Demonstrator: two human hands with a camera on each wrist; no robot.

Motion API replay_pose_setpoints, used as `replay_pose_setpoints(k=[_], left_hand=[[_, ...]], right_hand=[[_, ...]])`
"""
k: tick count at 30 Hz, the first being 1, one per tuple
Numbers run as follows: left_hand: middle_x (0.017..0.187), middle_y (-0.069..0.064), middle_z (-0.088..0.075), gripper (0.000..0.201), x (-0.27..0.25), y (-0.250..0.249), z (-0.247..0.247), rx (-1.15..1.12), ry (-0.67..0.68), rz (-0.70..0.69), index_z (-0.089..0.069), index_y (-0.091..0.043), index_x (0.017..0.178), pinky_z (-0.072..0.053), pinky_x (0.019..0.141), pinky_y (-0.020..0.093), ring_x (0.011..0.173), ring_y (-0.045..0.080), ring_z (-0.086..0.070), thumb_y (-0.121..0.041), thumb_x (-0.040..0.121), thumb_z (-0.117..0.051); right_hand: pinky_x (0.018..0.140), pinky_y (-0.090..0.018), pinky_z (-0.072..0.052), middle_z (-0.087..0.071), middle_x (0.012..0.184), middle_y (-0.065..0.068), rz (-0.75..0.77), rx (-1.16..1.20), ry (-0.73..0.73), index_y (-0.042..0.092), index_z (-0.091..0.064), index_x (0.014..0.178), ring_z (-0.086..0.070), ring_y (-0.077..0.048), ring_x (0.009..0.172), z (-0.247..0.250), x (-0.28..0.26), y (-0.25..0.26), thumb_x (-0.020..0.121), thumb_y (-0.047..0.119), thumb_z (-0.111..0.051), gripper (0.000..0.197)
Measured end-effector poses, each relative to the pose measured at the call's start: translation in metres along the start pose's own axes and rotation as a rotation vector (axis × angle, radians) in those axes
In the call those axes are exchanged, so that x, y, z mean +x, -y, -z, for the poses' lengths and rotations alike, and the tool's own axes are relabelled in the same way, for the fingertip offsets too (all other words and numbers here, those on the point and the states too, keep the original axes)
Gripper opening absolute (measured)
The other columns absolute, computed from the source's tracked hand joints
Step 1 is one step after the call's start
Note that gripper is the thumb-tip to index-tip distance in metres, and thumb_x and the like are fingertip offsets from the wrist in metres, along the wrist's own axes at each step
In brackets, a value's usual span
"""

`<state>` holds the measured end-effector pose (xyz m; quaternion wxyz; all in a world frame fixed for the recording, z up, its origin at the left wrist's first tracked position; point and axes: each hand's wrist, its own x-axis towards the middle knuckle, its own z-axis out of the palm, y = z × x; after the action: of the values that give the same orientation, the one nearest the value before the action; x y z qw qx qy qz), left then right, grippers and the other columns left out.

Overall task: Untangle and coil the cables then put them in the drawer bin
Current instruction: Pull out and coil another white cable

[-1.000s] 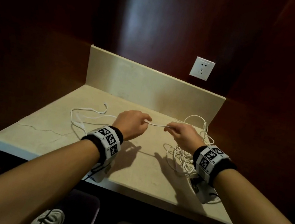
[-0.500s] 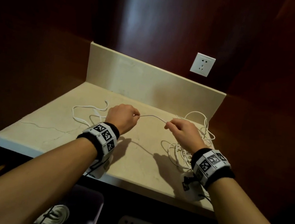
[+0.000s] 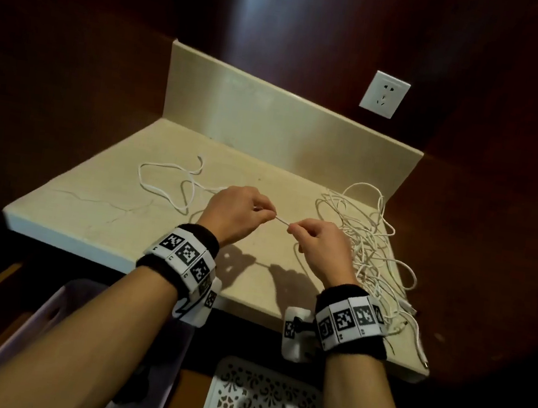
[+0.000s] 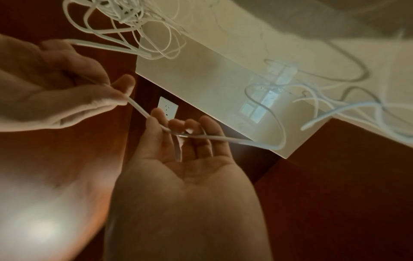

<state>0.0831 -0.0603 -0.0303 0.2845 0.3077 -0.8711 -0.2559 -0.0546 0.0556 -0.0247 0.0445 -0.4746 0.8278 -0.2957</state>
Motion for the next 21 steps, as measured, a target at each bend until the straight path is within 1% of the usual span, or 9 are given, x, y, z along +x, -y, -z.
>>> replay_pose_setpoints(k=[3, 6, 8, 9, 11, 12, 16, 18, 21], left_hand=[[0.101, -0.001, -0.065, 0.023, -0.002, 0.001, 0.006, 0.087, -0.036, -0.001, -0.075, -0.026, 0.102, -0.041, 0.081, 0.032, 0.101, 0.018, -0.057, -0.037, 0.094, -0.056], [0.099, -0.001, -0.063, 0.023, -0.003, 0.010, 0.015, 0.120, -0.068, 0.028, -0.074, -0.027, 0.103, -0.036, 0.077, 0.030, 0.103, 0.019, -0.055, -0.037, 0.094, -0.055], [0.098, -0.001, -0.063, 0.023, -0.005, 0.016, 0.017, 0.133, -0.070, 0.042, -0.074, -0.028, 0.101, -0.038, 0.079, 0.032, 0.104, 0.020, -0.054, -0.037, 0.094, -0.055], [0.098, 0.000, -0.064, 0.022, -0.006, 0.018, 0.018, 0.134, -0.070, 0.042, -0.074, -0.028, 0.101, -0.040, 0.080, 0.033, 0.104, 0.021, -0.055, -0.036, 0.094, -0.055], [0.097, 0.001, -0.064, 0.021, -0.008, 0.019, 0.019, 0.098, -0.084, 0.034, -0.074, -0.025, 0.100, -0.042, 0.081, 0.035, 0.103, 0.022, -0.055, -0.033, 0.093, -0.055], [0.097, 0.001, -0.064, 0.021, -0.009, 0.019, 0.020, 0.066, -0.090, 0.022, -0.074, -0.025, 0.099, -0.043, 0.082, 0.035, 0.102, 0.021, -0.055, -0.032, 0.093, -0.056], [0.093, 0.000, -0.062, 0.021, -0.010, 0.022, 0.028, 0.008, -0.037, -0.060, -0.075, -0.025, 0.101, -0.043, 0.083, 0.034, 0.097, 0.019, -0.053, -0.035, 0.093, -0.058], [0.093, 0.002, -0.061, 0.021, -0.010, 0.025, 0.030, 0.016, -0.030, -0.080, -0.075, -0.023, 0.101, -0.040, 0.083, 0.034, 0.099, 0.020, -0.053, -0.033, 0.093, -0.058], [0.092, 0.001, -0.059, 0.020, -0.011, 0.032, 0.030, 0.011, -0.057, -0.056, -0.075, -0.019, 0.099, -0.038, 0.085, 0.034, 0.102, 0.021, -0.051, -0.029, 0.093, -0.059]], right_hand=[[0.076, -0.033, -0.045, -0.067, 0.072, 0.005, -0.010, 0.050, 0.009, 0.023, -0.074, 0.099, -0.060, -0.018, 0.080, -0.011, -0.006, 0.005, 0.096, 0.027, -0.052, 0.023], [0.069, -0.028, -0.041, -0.070, 0.078, 0.003, -0.051, 0.084, 0.062, 0.019, -0.072, 0.102, -0.054, -0.014, 0.072, -0.018, -0.008, 0.010, 0.096, 0.013, -0.046, 0.027], [0.066, -0.027, -0.042, -0.072, 0.085, -0.002, -0.065, 0.068, 0.088, 0.018, -0.072, 0.099, -0.054, -0.015, 0.069, -0.020, -0.008, 0.015, 0.093, 0.009, -0.046, 0.029], [0.068, -0.028, -0.045, -0.073, 0.088, -0.005, -0.067, 0.059, 0.085, 0.019, -0.072, 0.098, -0.057, -0.017, 0.072, -0.022, -0.007, 0.019, 0.092, 0.008, -0.045, 0.030], [0.079, -0.033, -0.050, -0.073, 0.092, -0.006, -0.075, 0.054, 0.045, 0.020, -0.073, 0.097, -0.063, -0.025, 0.086, -0.024, -0.007, 0.025, 0.088, 0.007, -0.043, 0.034], [0.082, -0.034, -0.050, -0.072, 0.094, -0.005, -0.077, 0.066, 0.020, 0.020, -0.073, 0.097, -0.063, -0.027, 0.091, -0.024, -0.007, 0.027, 0.089, 0.006, -0.042, 0.035], [0.078, -0.030, -0.045, -0.072, 0.095, -0.006, -0.053, 0.067, -0.040, 0.020, -0.073, 0.100, -0.063, -0.024, 0.092, -0.024, -0.007, 0.038, 0.095, 0.013, -0.043, 0.031], [0.075, -0.027, -0.043, -0.073, 0.093, -0.006, -0.050, 0.081, -0.031, 0.019, -0.073, 0.104, -0.063, -0.021, 0.089, -0.026, -0.012, 0.043, 0.097, 0.015, -0.046, 0.028], [0.069, -0.032, -0.046, -0.070, 0.075, -0.001, -0.075, 0.145, 0.057, 0.019, -0.072, 0.102, -0.060, -0.015, 0.069, -0.027, -0.023, 0.047, 0.097, 0.021, -0.048, 0.025]])
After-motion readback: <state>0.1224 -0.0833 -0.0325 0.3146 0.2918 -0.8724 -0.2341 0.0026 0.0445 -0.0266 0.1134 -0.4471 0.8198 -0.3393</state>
